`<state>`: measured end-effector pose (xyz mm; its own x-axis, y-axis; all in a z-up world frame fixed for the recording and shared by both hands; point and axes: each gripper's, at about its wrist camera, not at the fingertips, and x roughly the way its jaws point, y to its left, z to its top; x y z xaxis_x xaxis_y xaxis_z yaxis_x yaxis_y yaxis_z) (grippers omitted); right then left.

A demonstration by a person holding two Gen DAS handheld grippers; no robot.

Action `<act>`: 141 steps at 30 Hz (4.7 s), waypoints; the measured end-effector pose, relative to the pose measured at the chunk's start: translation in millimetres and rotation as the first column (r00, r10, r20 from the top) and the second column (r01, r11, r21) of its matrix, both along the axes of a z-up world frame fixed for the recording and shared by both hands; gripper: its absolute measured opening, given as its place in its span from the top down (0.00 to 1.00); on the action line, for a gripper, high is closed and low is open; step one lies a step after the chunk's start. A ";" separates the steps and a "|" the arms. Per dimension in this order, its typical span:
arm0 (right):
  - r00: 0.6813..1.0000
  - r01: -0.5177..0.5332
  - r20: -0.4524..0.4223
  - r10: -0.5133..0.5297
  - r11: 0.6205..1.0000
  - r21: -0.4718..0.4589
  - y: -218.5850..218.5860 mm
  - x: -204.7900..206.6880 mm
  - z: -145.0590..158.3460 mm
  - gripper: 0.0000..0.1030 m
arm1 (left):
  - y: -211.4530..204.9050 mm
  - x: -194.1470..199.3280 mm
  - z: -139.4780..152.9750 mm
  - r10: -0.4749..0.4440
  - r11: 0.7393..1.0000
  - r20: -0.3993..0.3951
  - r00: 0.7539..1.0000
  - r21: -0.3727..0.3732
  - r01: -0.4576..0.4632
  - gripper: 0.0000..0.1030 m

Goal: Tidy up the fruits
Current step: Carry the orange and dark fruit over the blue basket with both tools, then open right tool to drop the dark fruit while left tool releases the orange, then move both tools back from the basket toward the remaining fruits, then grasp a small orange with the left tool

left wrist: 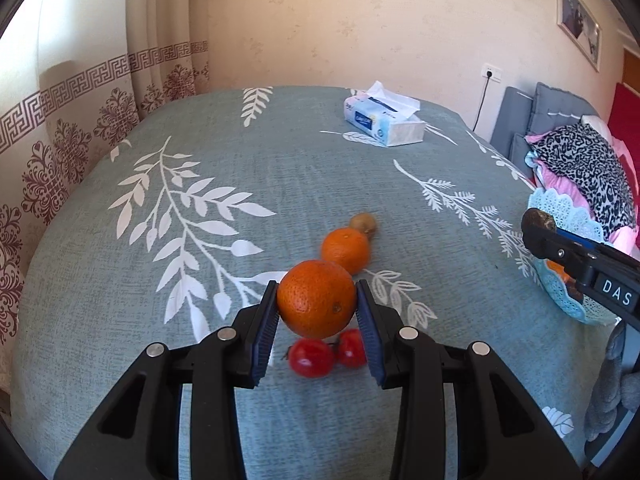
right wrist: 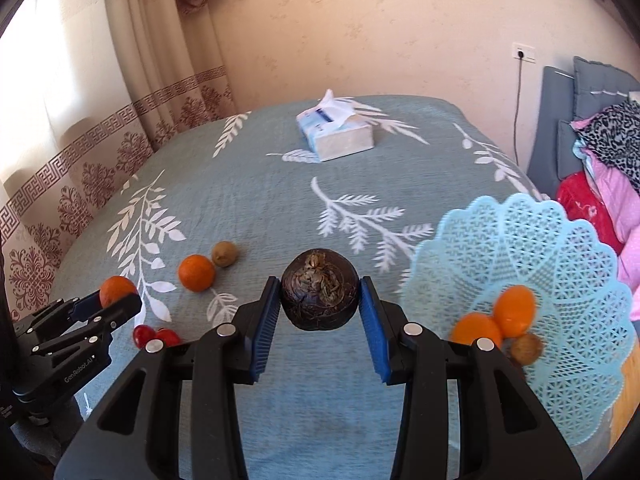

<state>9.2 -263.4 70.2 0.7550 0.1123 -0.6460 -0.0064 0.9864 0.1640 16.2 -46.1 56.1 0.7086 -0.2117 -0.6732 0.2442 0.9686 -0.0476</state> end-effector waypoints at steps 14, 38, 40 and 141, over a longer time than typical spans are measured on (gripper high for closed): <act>0.984 0.180 0.000 -0.180 0.983 0.026 -80.7 -29.1 -5.4 0.60 | -54.6 -8.7 9.5 -0.102 0.994 0.025 0.994 0.039 0.101 0.63; 0.925 0.376 0.024 -0.380 0.921 0.102 -162.3 -64.4 -6.0 0.49 | -158.2 -22.9 30.0 -0.329 0.944 0.047 0.943 0.029 0.328 0.63; 0.925 0.375 0.030 -0.380 0.922 0.100 -161.5 -65.2 -5.2 0.49 | -166.0 -23.7 29.9 -0.351 0.936 0.037 0.936 0.014 0.351 0.63; 0.987 -0.150 -0.062 0.150 0.989 0.001 60.1 10.9 -21.8 0.49 | 25.8 78.6 3.6 0.083 0.991 -0.015 0.996 -0.109 -0.084 0.62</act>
